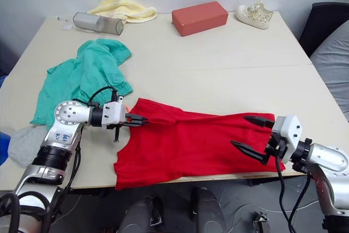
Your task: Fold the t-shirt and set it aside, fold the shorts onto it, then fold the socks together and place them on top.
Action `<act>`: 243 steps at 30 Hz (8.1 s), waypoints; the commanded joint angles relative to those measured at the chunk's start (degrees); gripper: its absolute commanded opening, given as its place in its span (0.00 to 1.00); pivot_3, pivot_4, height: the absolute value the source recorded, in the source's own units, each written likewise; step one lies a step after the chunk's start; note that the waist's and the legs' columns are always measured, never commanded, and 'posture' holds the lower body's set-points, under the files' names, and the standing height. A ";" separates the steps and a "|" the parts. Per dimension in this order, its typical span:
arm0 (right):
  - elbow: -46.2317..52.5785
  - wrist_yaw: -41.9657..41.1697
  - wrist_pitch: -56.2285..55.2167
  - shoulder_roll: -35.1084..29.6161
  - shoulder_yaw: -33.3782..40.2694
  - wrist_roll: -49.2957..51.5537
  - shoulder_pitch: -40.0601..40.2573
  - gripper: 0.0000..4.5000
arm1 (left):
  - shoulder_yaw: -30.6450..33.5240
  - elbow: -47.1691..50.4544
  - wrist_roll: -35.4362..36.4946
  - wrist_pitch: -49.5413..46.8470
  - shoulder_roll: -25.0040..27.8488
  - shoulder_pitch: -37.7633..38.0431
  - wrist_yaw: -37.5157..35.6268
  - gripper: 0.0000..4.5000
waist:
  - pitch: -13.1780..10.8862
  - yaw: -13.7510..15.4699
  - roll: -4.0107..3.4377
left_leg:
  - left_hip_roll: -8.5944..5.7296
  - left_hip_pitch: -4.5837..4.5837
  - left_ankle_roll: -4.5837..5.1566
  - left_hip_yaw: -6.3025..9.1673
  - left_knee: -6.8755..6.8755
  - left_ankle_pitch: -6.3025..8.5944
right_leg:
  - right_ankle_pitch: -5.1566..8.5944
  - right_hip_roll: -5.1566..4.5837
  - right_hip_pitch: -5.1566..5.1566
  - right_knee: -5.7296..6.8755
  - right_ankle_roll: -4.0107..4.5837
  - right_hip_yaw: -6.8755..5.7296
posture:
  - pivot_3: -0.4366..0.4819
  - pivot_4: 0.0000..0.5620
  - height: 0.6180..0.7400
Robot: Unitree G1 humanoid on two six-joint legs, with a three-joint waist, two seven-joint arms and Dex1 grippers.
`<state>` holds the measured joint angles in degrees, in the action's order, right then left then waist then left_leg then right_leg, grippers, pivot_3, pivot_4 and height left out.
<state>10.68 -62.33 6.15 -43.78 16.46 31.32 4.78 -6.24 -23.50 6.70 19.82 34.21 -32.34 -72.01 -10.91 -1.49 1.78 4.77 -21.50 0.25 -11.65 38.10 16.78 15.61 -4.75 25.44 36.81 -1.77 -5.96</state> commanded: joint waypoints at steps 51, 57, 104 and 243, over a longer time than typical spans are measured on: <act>-45.47 -11.34 5.41 -10.89 -7.15 -13.33 -31.98 0.04 | 1.51 26.32 19.74 -35.73 1.56 8.17 -2.28 1.00 | 0.01 -0.37 -0.06 | 0.08 0.00 -0.48 -0.03 -0.06 -0.19 | 0.01 0.06 0.04 -0.05 0.04 0.04 | 0.48 0.27 1.00; -40.97 -13.11 -4.76 -11.13 -3.15 -11.69 -26.18 0.01 | 1.34 25.93 19.35 -35.05 1.61 8.29 -2.24 1.00 | 0.01 -0.24 -0.06 | 0.07 0.00 -0.48 -0.02 -0.06 -0.19 | 0.01 0.06 0.04 -0.05 0.03 0.04 | 0.48 0.27 1.00; -15.71 -5.94 -0.59 -9.62 1.82 2.38 -5.26 0.12 | 2.18 18.31 15.76 -35.40 1.32 5.52 1.85 1.00 | -0.01 0.00 -0.09 | 0.04 0.05 -0.12 0.35 -0.09 -0.02 | -0.10 -0.09 -0.06 -0.38 0.19 0.01 | 0.48 0.27 1.00; -54.05 4.59 -4.61 -7.76 -32.90 -44.44 -61.16 0.01 | 10.73 30.48 22.52 -28.91 -2.76 19.13 10.57 1.00 | 0.00 -1.83 -0.18 | 0.11 0.07 -0.88 -0.02 -0.79 -0.25 | -0.19 0.21 0.19 -0.83 0.32 0.14 | 0.48 0.27 1.00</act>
<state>-40.51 -59.73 4.81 -51.75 -16.10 -11.16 -54.08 3.98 7.37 29.47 -10.28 31.70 -12.90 -61.94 -10.91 -3.31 1.61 4.87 -21.43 -0.62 -11.69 37.30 16.53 15.42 -4.54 25.64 35.98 -1.45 -5.83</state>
